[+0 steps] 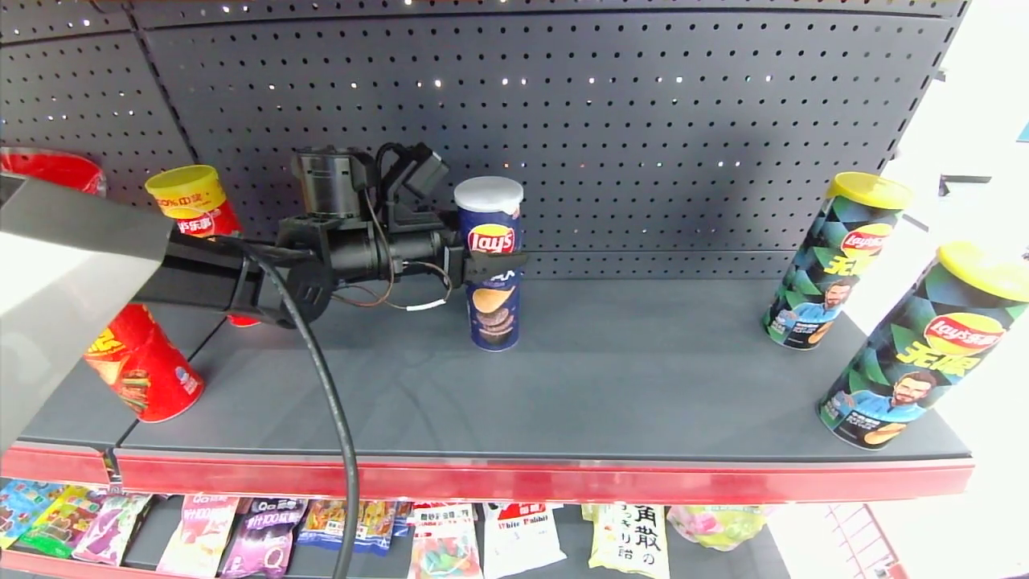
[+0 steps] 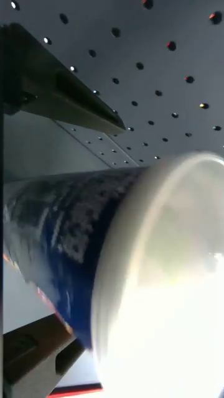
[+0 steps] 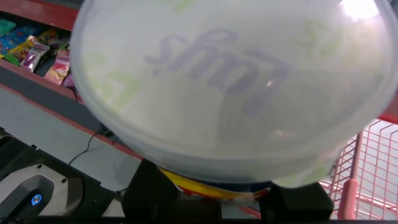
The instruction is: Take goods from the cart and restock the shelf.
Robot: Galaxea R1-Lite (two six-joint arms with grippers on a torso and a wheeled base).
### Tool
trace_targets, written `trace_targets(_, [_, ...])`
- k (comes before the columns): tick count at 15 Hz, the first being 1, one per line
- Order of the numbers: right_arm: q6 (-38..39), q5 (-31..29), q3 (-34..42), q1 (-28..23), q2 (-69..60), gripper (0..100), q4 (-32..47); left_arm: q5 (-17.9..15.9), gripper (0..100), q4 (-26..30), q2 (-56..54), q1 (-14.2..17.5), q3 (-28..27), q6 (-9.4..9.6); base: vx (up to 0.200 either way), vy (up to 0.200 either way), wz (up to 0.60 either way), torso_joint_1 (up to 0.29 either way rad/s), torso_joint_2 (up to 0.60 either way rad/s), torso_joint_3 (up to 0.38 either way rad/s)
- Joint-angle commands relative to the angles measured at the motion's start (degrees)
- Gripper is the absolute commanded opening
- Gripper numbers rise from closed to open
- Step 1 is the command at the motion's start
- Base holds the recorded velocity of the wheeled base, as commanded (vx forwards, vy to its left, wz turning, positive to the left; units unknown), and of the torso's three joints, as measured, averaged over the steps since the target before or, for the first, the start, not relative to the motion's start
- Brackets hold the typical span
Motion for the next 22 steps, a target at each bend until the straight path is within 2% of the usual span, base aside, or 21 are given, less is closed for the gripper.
trace_targets(1, [0.0, 0.1, 0.1, 0.0, 0.2, 0, 0.0, -0.2, 0, -0.1, 0.5, 0.0, -0.2, -0.08, 0.0, 0.0, 0.0, 0.0, 0.0, 0.0])
trace_targets(6, [0.0, 0.0, -0.1, 0.0, 0.2, 0, 0.0, -0.9, 0, -0.3, 0.0, -0.6, 0.2, -0.08, 0.0, 0.0, 0.0, 0.0, 0.0, 0.0])
trace_targets(8, [0.0, 0.0, -0.4, 0.0, 0.3, 0, 0.0, -0.9, 0, -0.4, -2.1, -0.6, 2.5, 0.1, 0.0, 0.0, 0.0, 0.0, 0.0, 0.0])
trace_targets(12, [0.0, 0.0, -0.8, 0.0, 0.3, 0, -0.1, -0.9, 0, -0.3, -12.4, -0.9, 14.4, -0.16, 0.0, 0.0, 0.0, 0.0, 0.0, 0.0])
trace_targets(14, [-0.1, 0.1, -0.8, 0.0, 0.3, 0, 0.0, -0.8, 0, -0.4, -16.0, -1.0, 18.5, 0.01, 0.0, 0.0, 0.0, 0.0, 0.0, 0.0])
trace_targets(16, [-0.1, 0.1, -0.7, 0.0, 0.4, 0, -0.1, -0.3, 0, -0.5, -21.0, -2.4, 25.7, 0.1, 0.0, 0.0, 0.0, 0.0, 0.0, 0.0])
trace_targets(18, [-0.1, 0.1, -0.6, 0.1, 0.4, 0, -0.1, -0.2, 0, -0.6, -22.4, -3.1, 28.7, 0.28, 0.0, 0.0, 0.0, 0.0, 0.0, 0.0])
trace_targets(19, [-0.1, 0.2, -0.6, 0.2, 0.4, 0, 0.0, -0.1, 0, -1.5, -22.5, -3.2, 30.2, 0.36, 0.0, 0.0, 0.0, 0.0, 0.0, 0.0])
trace_targets(20, [-0.1, 0.2, -0.5, 0.2, 0.4, 0, 0.0, 0.1, 0, -5.9, -21.6, -3.3, 31.8, 0.36, 0.0, 0.0, 0.0, 0.0, 0.0, 0.0])
trace_targets(22, [-0.1, 0.2, -0.5, 0.2, 0.4, 0, 0.0, 0.8, 0, -10.2, -20.3, -3.7, 33.8, 0.19, 0.0, 0.0, 0.0, 0.0, 0.0, 0.0])
